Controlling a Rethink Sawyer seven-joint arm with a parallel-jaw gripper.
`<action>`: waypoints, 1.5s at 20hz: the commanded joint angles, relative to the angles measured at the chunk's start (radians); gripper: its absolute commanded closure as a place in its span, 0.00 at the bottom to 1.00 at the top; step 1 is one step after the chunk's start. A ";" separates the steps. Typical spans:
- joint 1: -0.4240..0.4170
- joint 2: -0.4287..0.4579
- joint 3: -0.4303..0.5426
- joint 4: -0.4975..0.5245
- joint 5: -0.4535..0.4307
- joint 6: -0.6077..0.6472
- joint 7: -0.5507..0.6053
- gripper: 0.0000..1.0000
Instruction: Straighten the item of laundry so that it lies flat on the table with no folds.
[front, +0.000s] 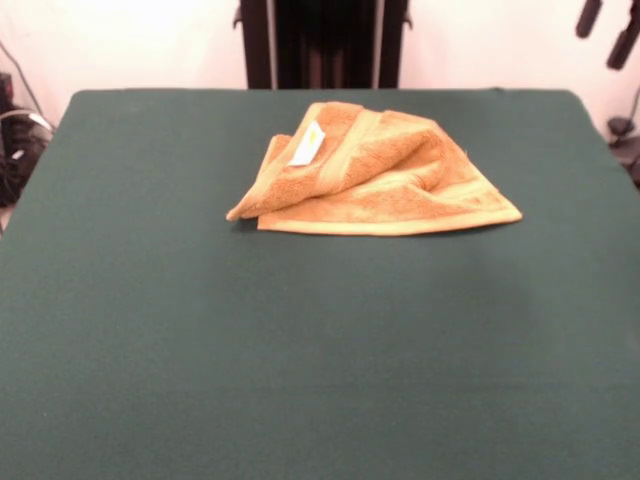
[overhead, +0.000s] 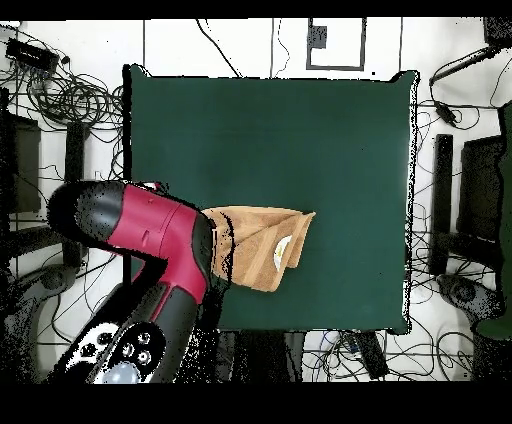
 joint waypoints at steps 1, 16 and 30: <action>-0.021 0.117 0.158 0.141 0.050 -0.170 0.234 0.00; -0.086 0.161 0.227 0.118 0.002 -0.290 0.116 0.00; -0.143 0.170 0.308 0.141 -0.001 -0.395 0.093 0.00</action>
